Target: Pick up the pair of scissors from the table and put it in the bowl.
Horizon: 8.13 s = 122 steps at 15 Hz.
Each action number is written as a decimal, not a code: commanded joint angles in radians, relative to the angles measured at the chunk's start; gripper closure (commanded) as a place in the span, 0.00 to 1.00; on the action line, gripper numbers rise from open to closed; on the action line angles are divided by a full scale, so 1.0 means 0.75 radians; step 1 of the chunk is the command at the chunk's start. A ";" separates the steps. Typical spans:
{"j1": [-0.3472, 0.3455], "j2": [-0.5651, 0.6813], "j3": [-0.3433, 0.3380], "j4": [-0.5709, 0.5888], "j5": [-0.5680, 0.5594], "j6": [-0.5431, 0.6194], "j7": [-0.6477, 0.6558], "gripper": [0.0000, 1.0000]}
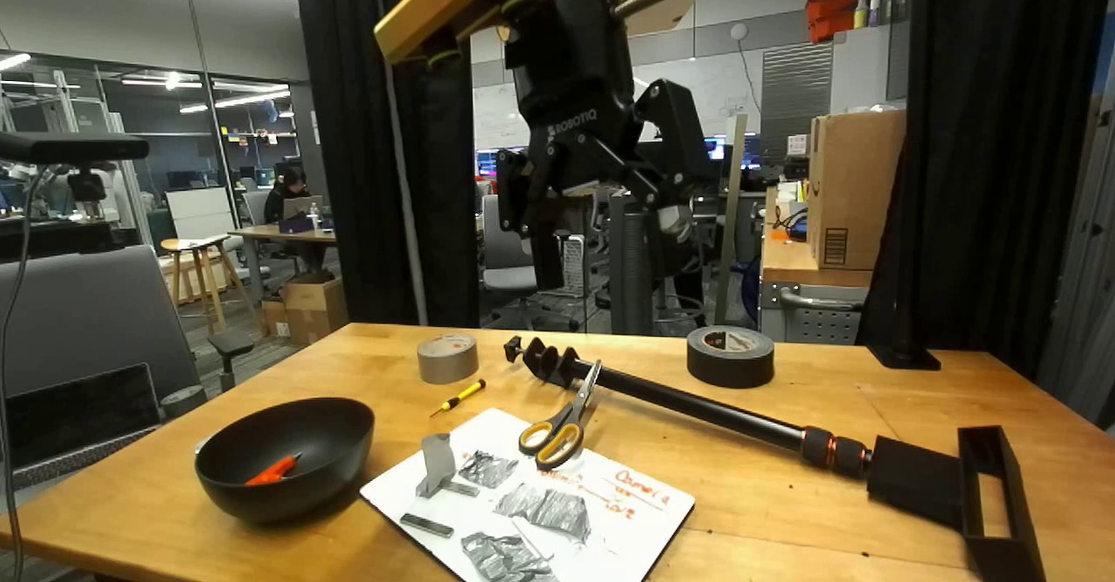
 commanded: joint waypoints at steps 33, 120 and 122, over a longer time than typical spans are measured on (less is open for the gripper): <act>0.246 0.983 0.034 0.388 0.114 0.845 0.495 0.00; 0.435 0.545 0.243 0.105 0.755 0.283 0.663 0.75; 0.436 0.545 0.244 0.105 0.755 0.283 0.664 0.66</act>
